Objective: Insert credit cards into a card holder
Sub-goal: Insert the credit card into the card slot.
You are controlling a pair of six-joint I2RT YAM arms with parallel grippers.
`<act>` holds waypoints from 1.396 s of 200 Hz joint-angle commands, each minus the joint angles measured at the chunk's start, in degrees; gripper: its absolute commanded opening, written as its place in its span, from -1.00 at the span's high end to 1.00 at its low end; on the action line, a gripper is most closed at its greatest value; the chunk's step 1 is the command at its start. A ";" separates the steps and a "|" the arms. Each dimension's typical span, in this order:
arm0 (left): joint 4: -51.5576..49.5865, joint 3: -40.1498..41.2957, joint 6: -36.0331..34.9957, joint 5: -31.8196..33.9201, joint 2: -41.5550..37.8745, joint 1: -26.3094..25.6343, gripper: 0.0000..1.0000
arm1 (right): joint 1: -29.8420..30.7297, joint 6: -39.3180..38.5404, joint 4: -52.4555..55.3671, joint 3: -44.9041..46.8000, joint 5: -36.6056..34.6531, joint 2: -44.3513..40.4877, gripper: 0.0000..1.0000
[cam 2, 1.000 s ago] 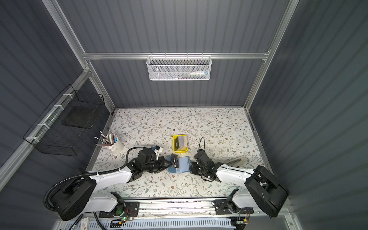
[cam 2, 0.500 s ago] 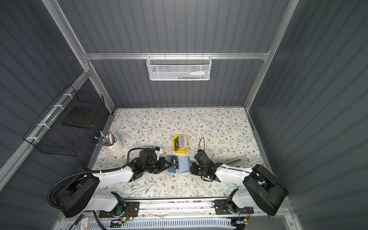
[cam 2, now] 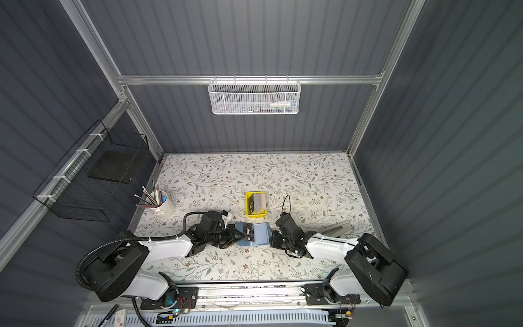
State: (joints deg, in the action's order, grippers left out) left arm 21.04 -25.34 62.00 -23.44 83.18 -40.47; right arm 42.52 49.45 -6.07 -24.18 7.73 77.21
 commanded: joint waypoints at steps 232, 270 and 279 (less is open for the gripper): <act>1.75 -0.31 2.56 -3.01 2.93 -1.63 1.00 | 0.06 -0.76 0.22 0.17 -0.64 1.32 0.65; 3.25 -1.28 2.58 -3.72 5.49 -1.74 1.00 | 0.06 -0.76 0.08 0.11 -0.39 1.46 0.65; 3.13 -1.68 2.36 -3.64 5.86 -1.74 1.00 | 0.03 -0.76 0.15 0.11 -0.46 1.37 0.65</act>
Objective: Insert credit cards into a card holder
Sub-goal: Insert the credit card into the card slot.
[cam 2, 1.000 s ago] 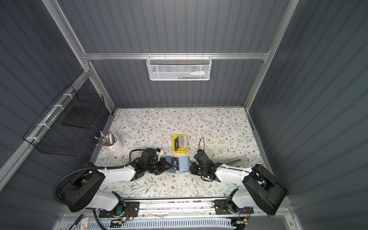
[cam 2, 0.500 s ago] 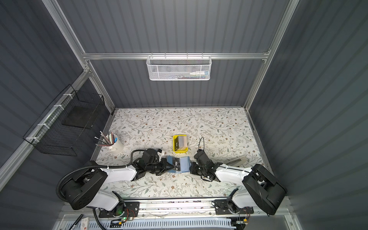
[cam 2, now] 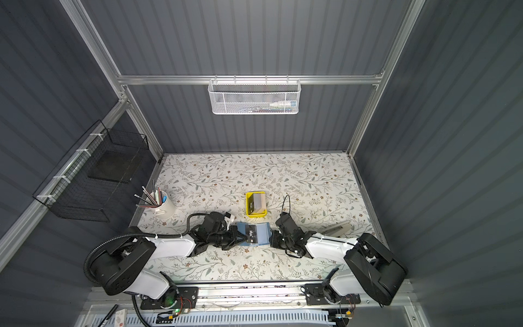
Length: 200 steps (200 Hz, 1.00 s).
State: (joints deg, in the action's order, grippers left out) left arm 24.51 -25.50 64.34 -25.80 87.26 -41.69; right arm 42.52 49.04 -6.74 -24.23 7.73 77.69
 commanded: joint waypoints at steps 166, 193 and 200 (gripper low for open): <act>-21.64 -9.14 -9.42 7.89 0.20 -1.53 0.66 | 0.13 -0.55 1.87 0.78 -1.49 -2.38 0.50; -25.19 -9.87 -10.79 9.47 -2.59 -1.64 0.56 | 0.13 -0.91 3.21 0.72 -2.51 -4.40 0.48; -25.75 -9.99 -10.89 9.60 -3.31 -1.59 0.54 | 0.11 -1.04 3.75 0.75 -2.77 -4.97 0.47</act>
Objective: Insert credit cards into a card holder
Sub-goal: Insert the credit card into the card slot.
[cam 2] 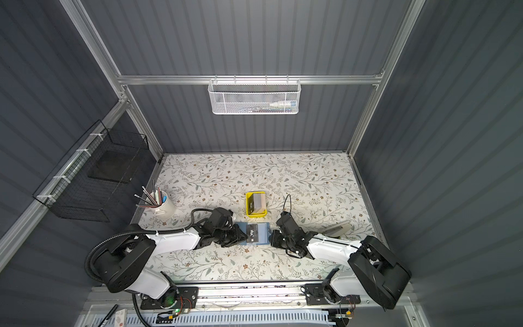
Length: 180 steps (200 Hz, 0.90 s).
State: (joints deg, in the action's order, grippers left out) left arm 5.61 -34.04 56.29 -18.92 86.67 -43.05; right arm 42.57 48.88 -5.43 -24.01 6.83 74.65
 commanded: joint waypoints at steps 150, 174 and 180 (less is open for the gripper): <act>-16.49 -13.92 -11.73 9.98 1.16 -2.71 0.42 | 0.08 -2.84 5.44 -2.64 -1.72 -4.67 0.47; -17.94 -15.24 -11.74 11.71 3.13 -3.21 0.38 | 0.10 -2.56 3.85 -2.93 -0.90 -2.90 0.48; -17.89 -15.36 -11.58 11.76 3.46 -3.35 0.36 | 0.13 -2.56 3.51 -3.04 -0.54 -2.23 0.48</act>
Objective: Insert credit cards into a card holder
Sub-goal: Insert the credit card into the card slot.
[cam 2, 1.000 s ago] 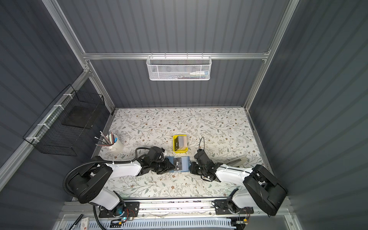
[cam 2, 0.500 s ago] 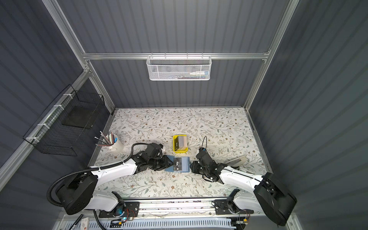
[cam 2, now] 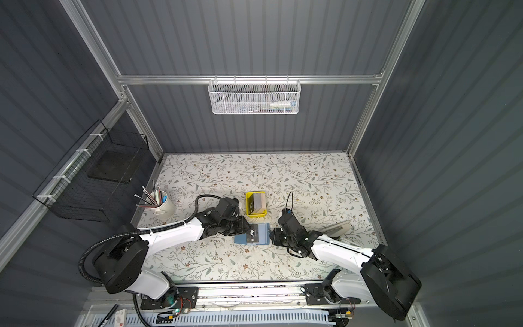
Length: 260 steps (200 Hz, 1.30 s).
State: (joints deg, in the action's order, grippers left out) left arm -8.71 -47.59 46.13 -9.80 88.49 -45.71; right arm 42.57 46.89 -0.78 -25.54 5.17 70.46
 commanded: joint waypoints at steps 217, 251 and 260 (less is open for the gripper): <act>0.50 1.36 -0.54 2.18 3.72 -1.47 0.15 | 0.06 0.54 -6.42 -0.66 1.28 9.70 0.73; 0.66 2.01 -0.30 1.30 4.75 -1.46 0.12 | 0.07 0.57 -6.87 -0.48 1.68 10.42 0.76; 0.92 2.20 -0.10 1.05 4.80 -1.41 0.12 | 0.06 0.57 -6.79 -0.48 1.62 10.52 0.76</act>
State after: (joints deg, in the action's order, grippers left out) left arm -7.66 -46.37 45.63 -7.53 91.81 -46.85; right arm 42.57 47.53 -7.35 -26.11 7.14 80.36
